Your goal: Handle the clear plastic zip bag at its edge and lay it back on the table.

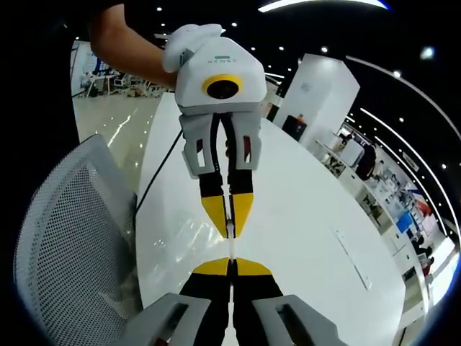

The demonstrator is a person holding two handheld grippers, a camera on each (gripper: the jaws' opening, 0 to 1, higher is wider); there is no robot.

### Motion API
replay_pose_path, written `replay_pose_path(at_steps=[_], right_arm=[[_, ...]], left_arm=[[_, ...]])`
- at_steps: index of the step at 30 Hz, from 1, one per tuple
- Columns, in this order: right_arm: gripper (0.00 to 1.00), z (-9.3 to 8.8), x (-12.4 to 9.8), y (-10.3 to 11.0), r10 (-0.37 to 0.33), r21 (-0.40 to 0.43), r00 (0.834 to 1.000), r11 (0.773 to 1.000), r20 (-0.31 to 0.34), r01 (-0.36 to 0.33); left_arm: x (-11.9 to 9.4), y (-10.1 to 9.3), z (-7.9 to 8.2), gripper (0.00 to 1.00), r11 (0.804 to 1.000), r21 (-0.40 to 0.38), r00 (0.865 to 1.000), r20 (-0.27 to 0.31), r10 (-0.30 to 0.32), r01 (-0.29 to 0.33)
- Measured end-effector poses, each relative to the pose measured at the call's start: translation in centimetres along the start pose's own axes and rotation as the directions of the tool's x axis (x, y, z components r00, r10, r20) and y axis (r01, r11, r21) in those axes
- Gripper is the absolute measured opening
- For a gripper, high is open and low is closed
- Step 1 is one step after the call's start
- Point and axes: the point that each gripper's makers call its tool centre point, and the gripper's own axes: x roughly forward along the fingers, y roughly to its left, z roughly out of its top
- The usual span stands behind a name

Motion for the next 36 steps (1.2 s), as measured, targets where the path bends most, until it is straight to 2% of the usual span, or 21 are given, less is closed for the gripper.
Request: replay_pose_path(at_steps=[8, 20, 36], right_arm=[[0.0, 0.4, -0.1, -0.3, 0.008, -0.001, 1.0, 1.0, 0.02, -0.008], [0.0, 0.6, -1.2, -0.2, 0.058, -0.042, 0.996, 0.998, 0.064, -0.056], [0.0, 0.5, -2.3, -0.6, 0.074, -0.074, 0.995, 0.995, 0.075, -0.068]], left_arm=[[-0.4, 0.3, 0.3, 0.0, 1.0, -0.016, 1.0, -0.017, 0.014, -0.014], [-0.8, 0.0, 1.5, 0.0, 0.996, -0.057, 0.996, -0.061, 0.068, -0.071], [-0.7, 0.1, 2.3, 0.0, 0.995, -0.057, 0.994, -0.066, 0.084, -0.087]])
